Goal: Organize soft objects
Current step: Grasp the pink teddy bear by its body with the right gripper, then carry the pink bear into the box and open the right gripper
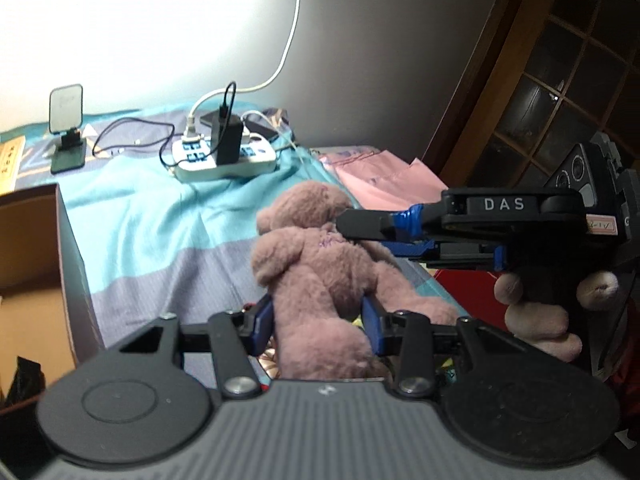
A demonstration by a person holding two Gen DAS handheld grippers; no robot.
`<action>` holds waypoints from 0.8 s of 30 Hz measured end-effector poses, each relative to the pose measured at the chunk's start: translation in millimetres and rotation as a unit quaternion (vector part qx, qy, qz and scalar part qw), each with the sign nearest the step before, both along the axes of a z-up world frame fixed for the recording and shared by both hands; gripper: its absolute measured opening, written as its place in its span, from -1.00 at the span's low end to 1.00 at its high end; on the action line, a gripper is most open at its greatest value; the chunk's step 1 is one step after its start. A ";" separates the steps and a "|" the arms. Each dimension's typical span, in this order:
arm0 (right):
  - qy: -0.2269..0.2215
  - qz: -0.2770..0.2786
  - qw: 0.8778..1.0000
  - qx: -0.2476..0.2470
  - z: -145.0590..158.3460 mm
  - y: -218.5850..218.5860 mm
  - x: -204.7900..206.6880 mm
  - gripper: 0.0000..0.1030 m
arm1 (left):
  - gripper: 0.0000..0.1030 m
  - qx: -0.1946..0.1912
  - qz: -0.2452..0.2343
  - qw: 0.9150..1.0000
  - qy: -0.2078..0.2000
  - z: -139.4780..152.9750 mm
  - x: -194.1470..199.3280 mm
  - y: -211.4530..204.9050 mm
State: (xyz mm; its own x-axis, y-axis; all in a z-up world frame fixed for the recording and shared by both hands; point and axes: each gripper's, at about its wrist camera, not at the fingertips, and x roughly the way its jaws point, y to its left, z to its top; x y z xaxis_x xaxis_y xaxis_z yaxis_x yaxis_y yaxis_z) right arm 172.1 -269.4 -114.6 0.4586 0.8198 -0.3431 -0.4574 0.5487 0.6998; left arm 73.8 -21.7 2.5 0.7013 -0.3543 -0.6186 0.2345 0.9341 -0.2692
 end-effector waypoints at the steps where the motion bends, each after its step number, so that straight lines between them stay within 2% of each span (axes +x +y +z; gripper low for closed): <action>1: -0.008 0.000 1.000 0.004 6.4 1.9 -3.1 -0.79 | -0.22 0.002 0.002 1.000 -0.011 6.5 -3.2 3.6; 7: -0.063 0.020 0.998 0.024 45.5 35.4 -16.8 -0.79 | -0.22 0.007 0.027 0.997 -0.066 43.5 -20.9 49.2; 14: -0.118 0.070 0.990 0.030 82.2 118.6 -19.0 -0.79 | -0.22 0.035 0.082 0.991 -0.100 67.1 -38.4 122.6; 18: -0.127 0.103 0.986 0.027 89.3 173.1 -13.9 -0.79 | -0.22 0.049 0.116 0.988 -0.093 61.9 -45.1 167.2; 24: -0.113 0.139 0.984 0.005 75.3 252.8 -7.4 -0.79 | -0.22 0.058 0.156 0.984 -0.056 37.5 -52.2 230.2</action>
